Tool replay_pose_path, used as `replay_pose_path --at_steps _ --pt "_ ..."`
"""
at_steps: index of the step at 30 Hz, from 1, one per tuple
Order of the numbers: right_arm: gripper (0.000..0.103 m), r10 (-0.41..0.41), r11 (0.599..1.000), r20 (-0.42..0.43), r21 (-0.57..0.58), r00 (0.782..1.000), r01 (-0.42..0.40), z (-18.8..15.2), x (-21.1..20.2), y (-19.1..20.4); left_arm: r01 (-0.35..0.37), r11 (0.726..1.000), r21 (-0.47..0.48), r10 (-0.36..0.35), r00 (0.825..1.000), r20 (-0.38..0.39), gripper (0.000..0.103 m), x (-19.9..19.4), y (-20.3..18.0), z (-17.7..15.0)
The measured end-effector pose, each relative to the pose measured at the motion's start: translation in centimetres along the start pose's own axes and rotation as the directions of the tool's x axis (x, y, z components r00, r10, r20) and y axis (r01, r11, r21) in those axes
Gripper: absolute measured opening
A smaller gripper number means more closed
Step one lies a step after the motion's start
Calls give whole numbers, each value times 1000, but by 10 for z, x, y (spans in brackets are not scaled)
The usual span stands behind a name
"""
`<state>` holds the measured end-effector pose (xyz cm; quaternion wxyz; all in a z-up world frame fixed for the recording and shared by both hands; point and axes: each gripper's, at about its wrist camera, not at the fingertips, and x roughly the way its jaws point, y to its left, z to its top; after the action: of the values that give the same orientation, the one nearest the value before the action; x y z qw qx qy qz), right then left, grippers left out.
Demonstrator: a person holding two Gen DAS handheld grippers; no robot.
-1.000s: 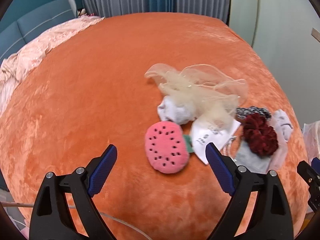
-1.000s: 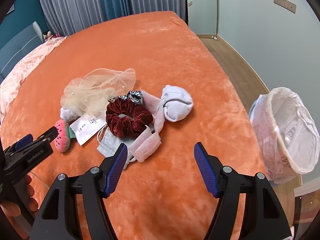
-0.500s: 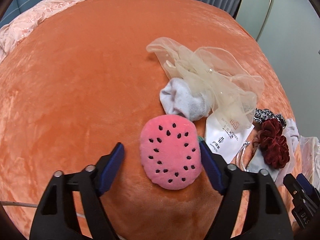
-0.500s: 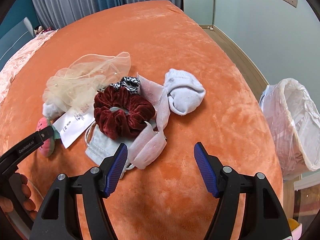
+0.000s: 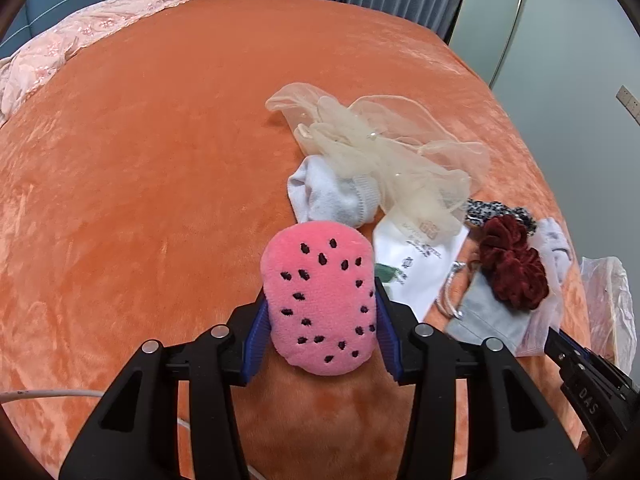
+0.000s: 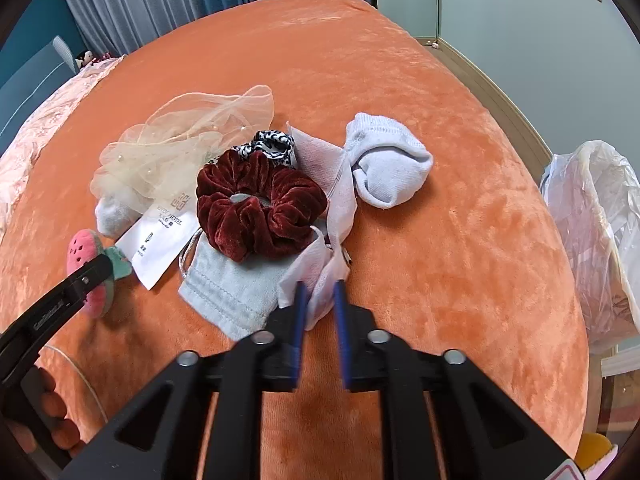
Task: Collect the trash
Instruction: 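Grasp the pink strawberry plush with the left tool while the right tool grasps a plastic wrapper, then carry the plush and wrapper over the bin and open both tools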
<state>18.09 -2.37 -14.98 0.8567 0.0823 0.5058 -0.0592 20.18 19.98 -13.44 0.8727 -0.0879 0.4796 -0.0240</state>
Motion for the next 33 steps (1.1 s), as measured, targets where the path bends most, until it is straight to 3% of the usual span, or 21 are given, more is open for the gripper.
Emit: replay_pose_path --at_steps 9,19,25,33 --pt "5 59 997 80 45 995 -63 1 -48 -17 59 998 35 -60 997 42 44 -51 -31 -4" --pt "5 110 992 229 40 967 -123 23 -129 -36 119 985 122 -129 988 80 45 -113 -79 -2" --pt "5 72 997 319 -2 945 -75 50 -179 -45 162 968 192 -186 975 117 45 -146 -115 8" --pt "5 -22 1000 394 13 919 18 62 -209 -86 217 933 288 -264 955 136 45 -166 -171 14"
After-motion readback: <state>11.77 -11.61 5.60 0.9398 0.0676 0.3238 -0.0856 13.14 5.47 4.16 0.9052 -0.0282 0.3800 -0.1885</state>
